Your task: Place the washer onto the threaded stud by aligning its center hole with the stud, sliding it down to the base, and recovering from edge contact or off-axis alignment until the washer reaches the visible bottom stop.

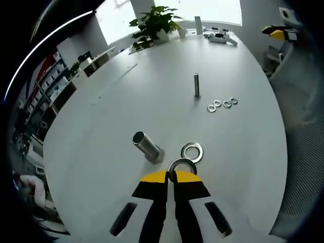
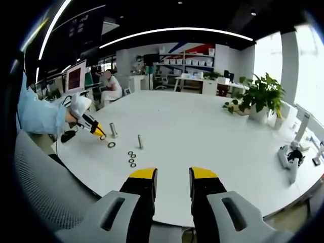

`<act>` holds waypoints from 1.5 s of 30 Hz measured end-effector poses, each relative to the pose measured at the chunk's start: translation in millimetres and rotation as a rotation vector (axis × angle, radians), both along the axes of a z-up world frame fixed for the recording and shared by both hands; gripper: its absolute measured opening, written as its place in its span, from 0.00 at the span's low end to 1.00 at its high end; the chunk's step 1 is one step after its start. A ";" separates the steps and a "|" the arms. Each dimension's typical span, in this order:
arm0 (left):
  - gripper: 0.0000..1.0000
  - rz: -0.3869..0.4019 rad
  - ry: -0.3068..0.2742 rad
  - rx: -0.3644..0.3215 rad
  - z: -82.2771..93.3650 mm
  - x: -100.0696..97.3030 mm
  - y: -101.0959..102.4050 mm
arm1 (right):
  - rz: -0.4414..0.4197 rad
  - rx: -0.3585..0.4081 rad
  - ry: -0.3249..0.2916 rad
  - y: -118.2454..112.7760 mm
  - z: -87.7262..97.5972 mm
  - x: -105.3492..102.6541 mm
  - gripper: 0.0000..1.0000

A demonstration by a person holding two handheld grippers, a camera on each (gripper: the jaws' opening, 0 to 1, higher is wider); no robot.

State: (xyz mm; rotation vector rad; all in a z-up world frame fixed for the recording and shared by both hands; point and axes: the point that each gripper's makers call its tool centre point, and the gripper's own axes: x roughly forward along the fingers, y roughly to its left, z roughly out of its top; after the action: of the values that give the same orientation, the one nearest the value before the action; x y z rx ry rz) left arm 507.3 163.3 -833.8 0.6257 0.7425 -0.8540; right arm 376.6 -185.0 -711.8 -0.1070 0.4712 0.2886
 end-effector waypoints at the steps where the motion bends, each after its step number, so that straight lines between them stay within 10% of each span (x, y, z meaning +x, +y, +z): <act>1: 0.01 0.002 -0.002 -0.003 1.0 1.0 -0.7 | 0.000 0.001 -0.001 0.1 0.2 0.1 0.27; 28: 0.01 0.008 -0.100 0.000 46.5 42.2 -4.2 | -0.004 0.013 -0.020 0.3 5.0 0.7 0.27; 45: 0.01 -0.001 -0.074 0.028 33.7 54.1 -9.6 | -0.013 0.018 -0.020 -1.3 4.5 1.0 0.27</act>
State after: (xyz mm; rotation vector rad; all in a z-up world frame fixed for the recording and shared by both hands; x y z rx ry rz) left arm 561.4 153.7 -800.1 0.6800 0.6880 -0.8184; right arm 377.5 -186.3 -707.4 -0.0893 0.4494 0.2786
